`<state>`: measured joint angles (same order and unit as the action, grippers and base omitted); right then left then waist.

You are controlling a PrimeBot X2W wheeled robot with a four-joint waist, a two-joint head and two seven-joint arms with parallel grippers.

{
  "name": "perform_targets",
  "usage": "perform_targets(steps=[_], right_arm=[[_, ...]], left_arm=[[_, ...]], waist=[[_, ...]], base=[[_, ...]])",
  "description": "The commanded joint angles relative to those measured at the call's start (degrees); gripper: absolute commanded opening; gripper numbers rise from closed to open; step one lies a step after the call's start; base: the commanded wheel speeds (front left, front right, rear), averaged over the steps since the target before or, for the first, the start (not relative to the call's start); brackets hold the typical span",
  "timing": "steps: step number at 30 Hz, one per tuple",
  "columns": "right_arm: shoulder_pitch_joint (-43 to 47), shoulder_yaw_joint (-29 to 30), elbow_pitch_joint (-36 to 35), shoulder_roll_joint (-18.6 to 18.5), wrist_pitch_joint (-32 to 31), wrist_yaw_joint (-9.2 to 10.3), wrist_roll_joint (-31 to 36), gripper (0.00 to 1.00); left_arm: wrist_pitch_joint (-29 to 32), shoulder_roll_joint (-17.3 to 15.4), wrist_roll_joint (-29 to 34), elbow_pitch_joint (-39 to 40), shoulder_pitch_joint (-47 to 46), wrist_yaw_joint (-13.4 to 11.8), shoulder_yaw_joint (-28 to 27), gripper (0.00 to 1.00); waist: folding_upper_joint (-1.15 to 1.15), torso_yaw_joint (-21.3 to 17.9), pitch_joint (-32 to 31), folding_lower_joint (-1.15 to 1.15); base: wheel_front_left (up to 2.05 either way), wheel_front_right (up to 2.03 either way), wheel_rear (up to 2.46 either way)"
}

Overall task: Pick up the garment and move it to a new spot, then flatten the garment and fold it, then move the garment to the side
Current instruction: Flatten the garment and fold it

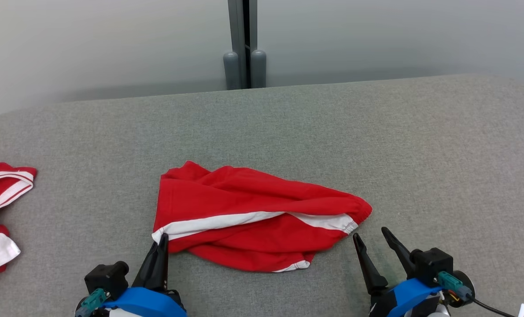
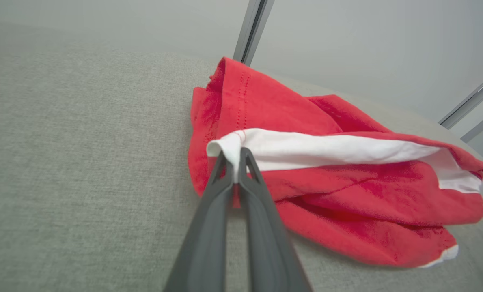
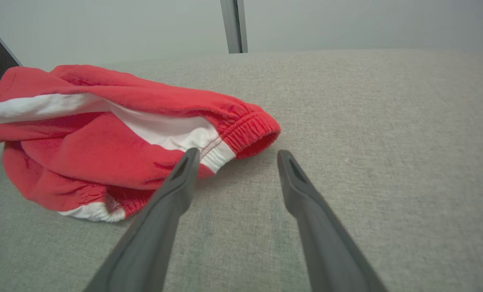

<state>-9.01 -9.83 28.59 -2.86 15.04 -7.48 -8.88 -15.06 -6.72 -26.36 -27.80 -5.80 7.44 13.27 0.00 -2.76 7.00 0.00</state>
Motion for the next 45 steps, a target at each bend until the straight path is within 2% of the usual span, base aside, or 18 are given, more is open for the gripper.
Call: perform_targets(steps=[1,15,16,17,18,25,27,28,29,30,37,45], right_arm=[[-0.2,-0.1,0.6,-0.1,0.2,-0.03,-0.8,1.0],[1.3,-1.6,2.9,-0.1,0.2,-0.03,-2.5,1.0],[1.4,-1.9,3.1,-0.1,0.2,-0.03,-2.6,1.0],[1.4,-2.4,3.4,-0.1,0.2,-0.03,-2.8,1.0],[1.3,-2.7,3.7,-0.1,0.2,-0.03,-3.0,1.0],[0.4,-4.2,5.3,-0.1,0.2,-0.03,-3.6,1.0],[0.0,-4.2,5.7,-0.1,0.2,-0.03,-3.6,0.74],[0.0,-4.2,5.8,-0.1,0.2,-0.03,-3.5,0.56],[-0.1,-4.3,5.9,-0.1,0.2,-0.03,-3.4,0.21],[-0.2,-4.3,5.9,-0.1,0.2,-0.03,-3.2,0.0],[1.1,-3.3,3.0,-0.1,0.2,-0.03,-1.3,0.0],[2.7,0.5,1.1,-0.1,0.2,-0.02,1.8,0.0]], left_arm=[[-0.2,-0.3,0.7,0.4,0.1,0.1,-0.8,0.0],[-0.2,0.0,3.6,0.4,2.7,0.1,-4.2,0.02],[-0.2,0.1,4.2,0.4,2.9,0.1,-4.7,0.13],[-0.2,0.2,4.6,0.5,3.0,0.1,-5.2,0.6],[-0.2,0.4,5.2,0.6,3.0,0.1,-5.8,1.0],[-0.2,1.3,7.1,0.7,3.5,0.1,-6.6,1.0],[-0.2,1.4,7.3,0.8,3.7,0.1,-6.7,1.0],[-0.2,1.4,7.3,0.8,3.8,0.1,-6.7,1.0],[-0.2,1.5,7.3,0.9,3.9,0.1,-6.7,1.0],[-0.2,1.5,7.3,0.9,4.0,0.1,-6.8,1.0],[-0.2,2.1,7.9,1.1,5.0,0.1,-7.6,1.0],[-0.2,3.1,8.5,0.6,6.6,0.1,-7.8,1.0]], waist=[[0.0,0.5,0.0,0.0],[0.0,3.4,-1.8,0.0],[0.0,3.6,-1.9,0.0],[0.0,3.7,-1.9,0.0],[0.0,3.9,-1.9,0.0],[0.0,5.5,-2.0,0.0],[0.0,5.8,-2.0,0.0],[0.0,5.9,-2.0,0.0],[0.0,6.0,-2.1,0.0],[0.0,6.1,-2.1,0.0],[0.0,4.5,-3.2,0.0],[0.0,2.4,-5.4,0.0]], base=[[0.0,0.0,0.0],[0.0,0.0,0.0],[0.0,0.0,0.0],[0.0,0.0,0.0],[0.0,0.0,0.0],[0.0,0.0,0.0],[0.0,0.0,0.0],[0.0,0.0,0.0],[0.0,0.0,0.0],[0.0,0.0,0.0],[0.0,0.0,0.0],[0.0,0.0,0.0]])
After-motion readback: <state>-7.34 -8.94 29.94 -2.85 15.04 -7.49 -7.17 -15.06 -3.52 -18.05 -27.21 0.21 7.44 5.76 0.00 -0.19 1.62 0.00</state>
